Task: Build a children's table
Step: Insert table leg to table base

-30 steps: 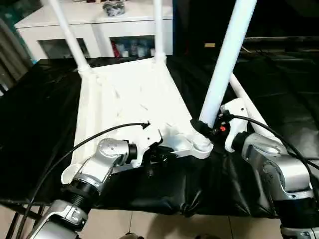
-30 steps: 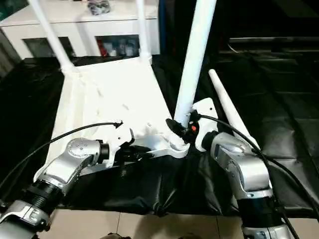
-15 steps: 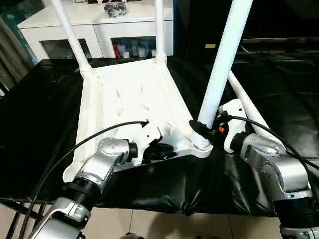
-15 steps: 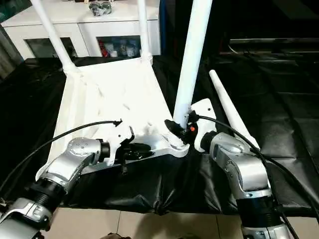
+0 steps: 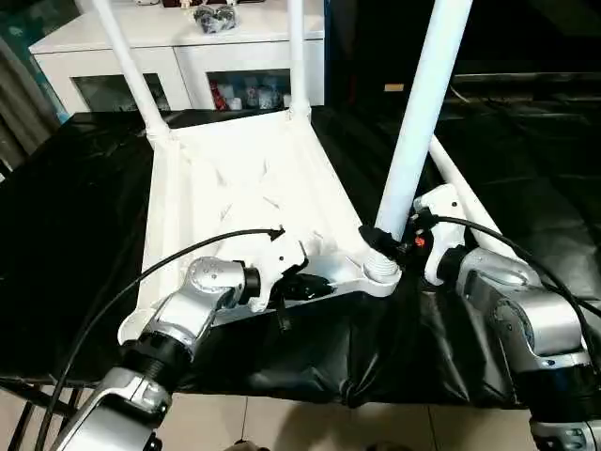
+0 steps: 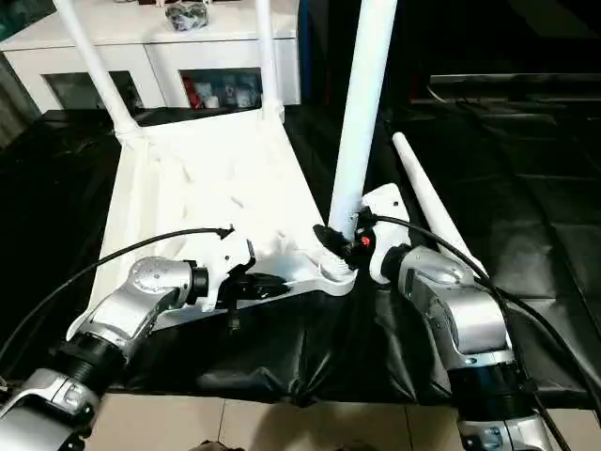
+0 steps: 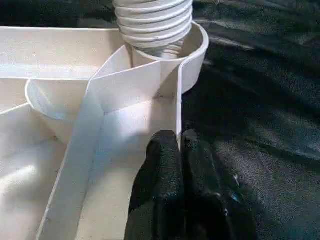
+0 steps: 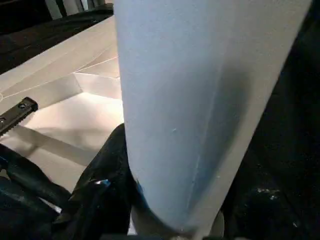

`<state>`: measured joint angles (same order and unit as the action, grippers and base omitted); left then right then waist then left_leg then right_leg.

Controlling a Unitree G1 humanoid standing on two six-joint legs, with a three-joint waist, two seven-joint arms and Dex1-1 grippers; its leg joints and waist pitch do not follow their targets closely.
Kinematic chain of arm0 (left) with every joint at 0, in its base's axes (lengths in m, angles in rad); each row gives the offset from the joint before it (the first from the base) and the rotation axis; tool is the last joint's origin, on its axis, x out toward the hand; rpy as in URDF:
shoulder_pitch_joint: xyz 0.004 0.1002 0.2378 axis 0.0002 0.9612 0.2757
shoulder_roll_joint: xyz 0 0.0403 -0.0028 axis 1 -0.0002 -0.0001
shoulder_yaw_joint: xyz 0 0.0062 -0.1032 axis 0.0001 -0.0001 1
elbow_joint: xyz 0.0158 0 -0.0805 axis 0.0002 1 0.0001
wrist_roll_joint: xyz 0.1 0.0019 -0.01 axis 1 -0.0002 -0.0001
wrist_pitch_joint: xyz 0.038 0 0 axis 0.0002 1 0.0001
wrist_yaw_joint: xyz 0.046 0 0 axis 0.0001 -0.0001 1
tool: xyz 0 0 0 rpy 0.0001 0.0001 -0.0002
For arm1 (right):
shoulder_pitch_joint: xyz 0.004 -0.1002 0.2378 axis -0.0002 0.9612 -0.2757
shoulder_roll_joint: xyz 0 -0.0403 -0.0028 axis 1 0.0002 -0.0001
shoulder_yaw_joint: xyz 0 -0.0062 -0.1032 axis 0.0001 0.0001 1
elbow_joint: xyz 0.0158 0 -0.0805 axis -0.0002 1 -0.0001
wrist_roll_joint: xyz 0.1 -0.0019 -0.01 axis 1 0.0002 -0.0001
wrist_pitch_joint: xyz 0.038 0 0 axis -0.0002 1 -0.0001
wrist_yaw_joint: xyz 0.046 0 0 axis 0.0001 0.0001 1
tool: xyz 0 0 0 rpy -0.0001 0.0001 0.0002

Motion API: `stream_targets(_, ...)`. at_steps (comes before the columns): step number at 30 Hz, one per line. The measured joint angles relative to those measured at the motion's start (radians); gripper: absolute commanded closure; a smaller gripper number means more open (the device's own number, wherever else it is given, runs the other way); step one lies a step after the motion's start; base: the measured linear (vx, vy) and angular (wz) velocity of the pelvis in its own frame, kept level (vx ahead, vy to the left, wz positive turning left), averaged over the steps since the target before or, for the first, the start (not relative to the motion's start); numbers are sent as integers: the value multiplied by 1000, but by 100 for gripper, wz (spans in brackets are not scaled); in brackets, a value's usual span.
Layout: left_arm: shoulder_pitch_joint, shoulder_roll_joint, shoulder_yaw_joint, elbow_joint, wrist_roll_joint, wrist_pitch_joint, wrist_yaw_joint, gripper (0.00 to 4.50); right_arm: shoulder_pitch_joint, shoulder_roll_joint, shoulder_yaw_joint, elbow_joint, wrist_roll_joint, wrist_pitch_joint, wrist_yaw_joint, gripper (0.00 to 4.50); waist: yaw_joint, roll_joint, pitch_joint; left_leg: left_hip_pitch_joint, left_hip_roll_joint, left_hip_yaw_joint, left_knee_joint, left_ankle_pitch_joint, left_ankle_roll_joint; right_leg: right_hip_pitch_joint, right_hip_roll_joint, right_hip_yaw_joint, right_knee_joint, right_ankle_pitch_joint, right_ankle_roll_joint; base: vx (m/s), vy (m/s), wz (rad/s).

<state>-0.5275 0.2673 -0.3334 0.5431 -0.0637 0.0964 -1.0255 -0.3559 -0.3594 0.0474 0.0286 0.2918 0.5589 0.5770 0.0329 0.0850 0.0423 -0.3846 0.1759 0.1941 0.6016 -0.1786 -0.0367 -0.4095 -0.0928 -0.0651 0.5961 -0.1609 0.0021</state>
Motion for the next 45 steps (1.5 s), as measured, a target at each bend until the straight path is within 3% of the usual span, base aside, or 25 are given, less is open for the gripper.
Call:
stream_targets(6, -21, -7, 3, 32, 0, 4, 7, 380, -18, -7, 1, 24, -14, -4, 2, 261, 1, -1, 0, 0, 0, 0, 0, 0, 0, 0, 0, 0, 0, -2, 4, 0, 0, 0)
stream_targets(25, -34, -11, 16, 61, -16, 19, -45, 378, -20, -6, 2, 35, -24, -21, 19, 261, 1, -1, 0, 0, 0, 0, 0, 0, 0, 0, 0, 0, 0, 0, 0, 0, 0, 0)
stream_targets(34, -43, -7, 3, 71, 21, -12, -39, 378, -28, -4, 2, 53, -27, -26, 21, 261, -1, -1, 0, 1, 0, 0, 0, 0, 0, 1, 0, 0, 0, -2, 3, 0, 0, 0)
stream_targets(41, -56, -1, -7, 84, 40, -17, -37, 444, -29, -7, 6, 55, -28, -26, 41, 261, -3, -1, 0, 2, 0, 0, 0, 0, 0, 1, 0, 0, 0, -2, 4, 0, 0, 0)
stream_targets(45, -60, -2, -6, 90, 39, -18, -39, 450, -29, -12, 7, 55, -26, -25, 57, 261, -3, -1, 0, 2, 0, 0, 0, 0, 0, 1, 0, 0, 0, -2, 4, 0, 0, 0)
